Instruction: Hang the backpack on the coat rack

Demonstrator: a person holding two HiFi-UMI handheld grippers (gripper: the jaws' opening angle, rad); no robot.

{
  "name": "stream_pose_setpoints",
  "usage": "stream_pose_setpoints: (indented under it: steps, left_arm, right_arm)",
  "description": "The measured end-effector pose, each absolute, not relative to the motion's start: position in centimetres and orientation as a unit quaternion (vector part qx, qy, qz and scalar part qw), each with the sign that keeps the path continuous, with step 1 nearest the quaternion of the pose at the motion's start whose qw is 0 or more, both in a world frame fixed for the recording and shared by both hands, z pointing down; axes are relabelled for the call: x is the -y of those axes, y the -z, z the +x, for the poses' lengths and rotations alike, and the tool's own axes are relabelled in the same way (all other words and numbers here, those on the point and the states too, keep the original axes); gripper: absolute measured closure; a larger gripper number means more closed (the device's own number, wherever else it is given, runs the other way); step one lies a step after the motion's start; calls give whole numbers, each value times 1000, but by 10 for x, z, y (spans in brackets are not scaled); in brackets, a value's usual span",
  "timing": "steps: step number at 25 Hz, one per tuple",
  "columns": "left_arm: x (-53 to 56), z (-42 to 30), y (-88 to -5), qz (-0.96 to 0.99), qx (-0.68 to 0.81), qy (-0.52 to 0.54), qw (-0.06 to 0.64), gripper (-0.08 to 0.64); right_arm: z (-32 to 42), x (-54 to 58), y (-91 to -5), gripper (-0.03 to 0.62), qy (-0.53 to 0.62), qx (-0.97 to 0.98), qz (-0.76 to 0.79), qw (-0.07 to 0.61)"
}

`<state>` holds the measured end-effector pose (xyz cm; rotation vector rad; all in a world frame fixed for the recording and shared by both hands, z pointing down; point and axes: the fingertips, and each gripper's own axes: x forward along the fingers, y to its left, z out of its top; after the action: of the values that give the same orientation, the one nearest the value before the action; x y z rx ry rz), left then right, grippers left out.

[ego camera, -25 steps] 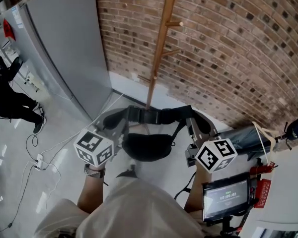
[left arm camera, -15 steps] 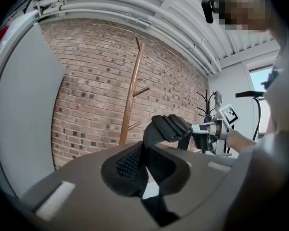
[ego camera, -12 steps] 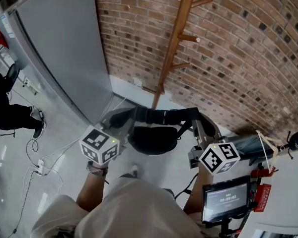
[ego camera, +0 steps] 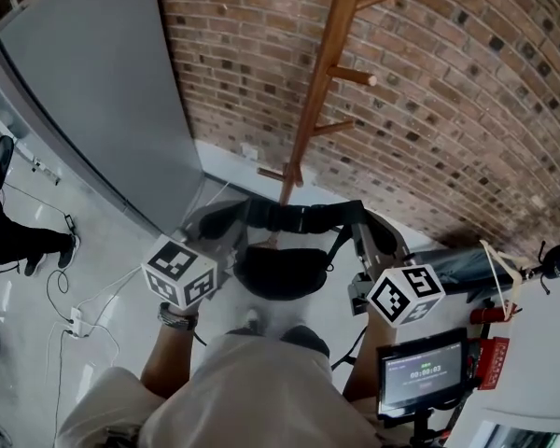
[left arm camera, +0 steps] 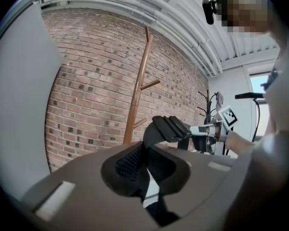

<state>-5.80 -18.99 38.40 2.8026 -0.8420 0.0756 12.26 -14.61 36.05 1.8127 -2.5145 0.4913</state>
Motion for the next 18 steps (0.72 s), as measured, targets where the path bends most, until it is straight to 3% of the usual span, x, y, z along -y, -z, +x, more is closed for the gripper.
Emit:
stream_pose_setpoints:
  steps: [18]
  left_arm:
    - [239,-48,-393,925,359,-13,128,555]
  right_arm:
    - [136,205,-381,584,-198,838,508,4]
